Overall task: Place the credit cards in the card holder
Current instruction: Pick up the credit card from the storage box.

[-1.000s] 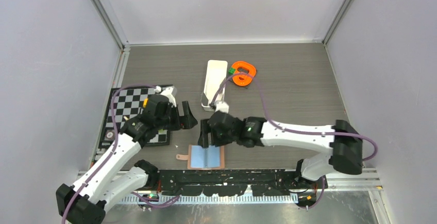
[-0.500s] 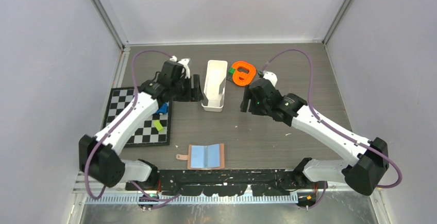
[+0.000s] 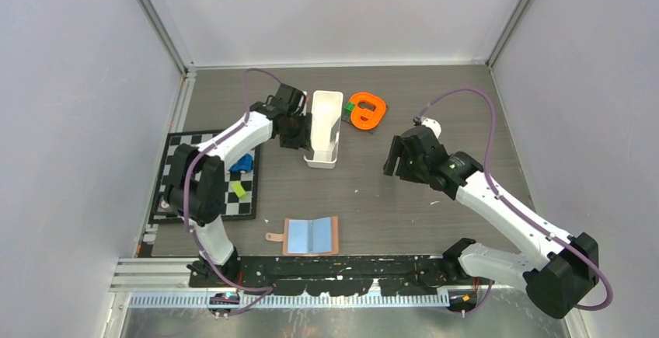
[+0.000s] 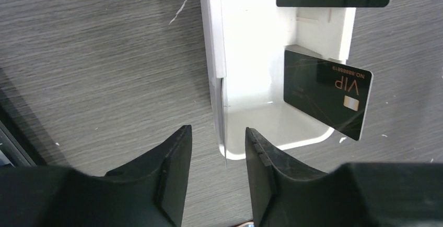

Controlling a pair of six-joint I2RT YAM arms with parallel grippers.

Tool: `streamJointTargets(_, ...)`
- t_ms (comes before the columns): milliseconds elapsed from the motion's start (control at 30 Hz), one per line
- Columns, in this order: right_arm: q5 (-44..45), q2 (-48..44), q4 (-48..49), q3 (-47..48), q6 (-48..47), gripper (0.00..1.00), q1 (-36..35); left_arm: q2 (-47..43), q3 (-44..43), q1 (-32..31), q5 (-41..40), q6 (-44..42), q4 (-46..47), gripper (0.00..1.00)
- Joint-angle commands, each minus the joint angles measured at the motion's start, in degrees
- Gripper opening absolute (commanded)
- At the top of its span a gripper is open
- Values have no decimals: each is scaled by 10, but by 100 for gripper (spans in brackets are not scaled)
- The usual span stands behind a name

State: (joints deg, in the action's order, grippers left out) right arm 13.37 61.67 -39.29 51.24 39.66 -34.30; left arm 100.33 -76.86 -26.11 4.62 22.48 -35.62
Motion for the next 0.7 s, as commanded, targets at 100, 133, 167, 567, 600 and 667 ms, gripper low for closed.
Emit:
streamJointTargets(100,-31,-19,29,-16,-17,72,18,26,-40,3,-12,-17,-2,34)
streamJointTargets(133,-32,-18,29,-17,-18,72,21,28,-41,3,-11,-16,-1,32)
streamJointTargets(167,-34,-19,29,-19,-18,72,22,29,-41,3,-11,-16,-1,30)
streamJointTargets(567,-42,-17,31,-23,-20,71,31,21,-41,3,-6,-11,-7,7)
streamJointTargets(600,-42,-17,31,-23,-19,71,31,18,-40,3,-5,-11,-8,6)
streamJointTargets(667,-42,-19,30,-22,-18,71,31,11,-41,3,-6,-11,-10,0)
